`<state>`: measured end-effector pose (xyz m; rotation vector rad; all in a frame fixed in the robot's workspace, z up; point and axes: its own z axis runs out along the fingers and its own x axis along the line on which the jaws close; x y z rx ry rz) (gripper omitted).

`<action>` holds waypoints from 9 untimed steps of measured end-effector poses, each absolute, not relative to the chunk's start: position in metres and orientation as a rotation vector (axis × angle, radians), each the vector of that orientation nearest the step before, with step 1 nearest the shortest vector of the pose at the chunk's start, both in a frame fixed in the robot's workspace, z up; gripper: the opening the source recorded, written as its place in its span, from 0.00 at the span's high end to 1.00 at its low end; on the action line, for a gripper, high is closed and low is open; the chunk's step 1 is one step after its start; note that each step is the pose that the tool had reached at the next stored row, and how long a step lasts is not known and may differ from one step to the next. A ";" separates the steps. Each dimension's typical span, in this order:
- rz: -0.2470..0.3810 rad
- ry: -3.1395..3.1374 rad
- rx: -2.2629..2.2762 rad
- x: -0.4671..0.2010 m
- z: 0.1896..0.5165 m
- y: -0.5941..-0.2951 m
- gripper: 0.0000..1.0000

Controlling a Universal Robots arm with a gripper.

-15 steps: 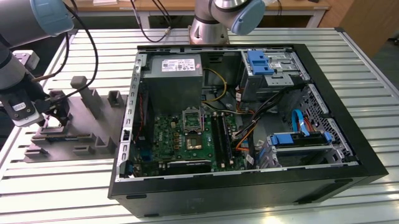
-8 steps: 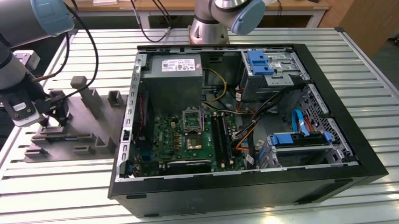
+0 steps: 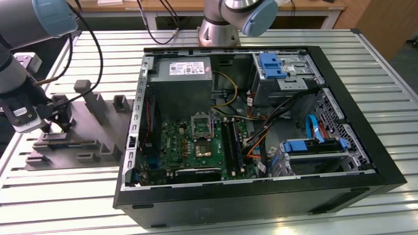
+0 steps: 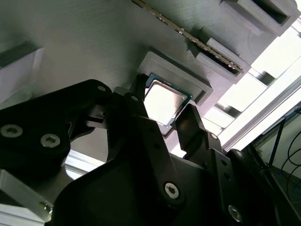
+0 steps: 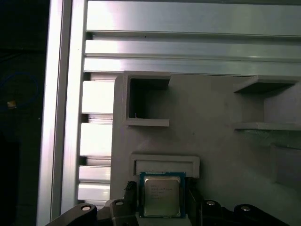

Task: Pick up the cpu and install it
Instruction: 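Pick up the cpu and move it towards the insertion slot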

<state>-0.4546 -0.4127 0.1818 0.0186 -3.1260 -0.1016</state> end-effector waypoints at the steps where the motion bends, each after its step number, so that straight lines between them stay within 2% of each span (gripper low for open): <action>1: -0.102 -3.126 0.019 -0.455 0.182 -0.413 0.47; 5: -0.101 -3.126 0.019 -0.455 0.182 -0.413 0.47; 7: -0.101 -3.126 0.019 -0.455 0.182 -0.413 0.53; 9: -0.101 -3.126 0.019 -0.455 0.182 -0.413 0.53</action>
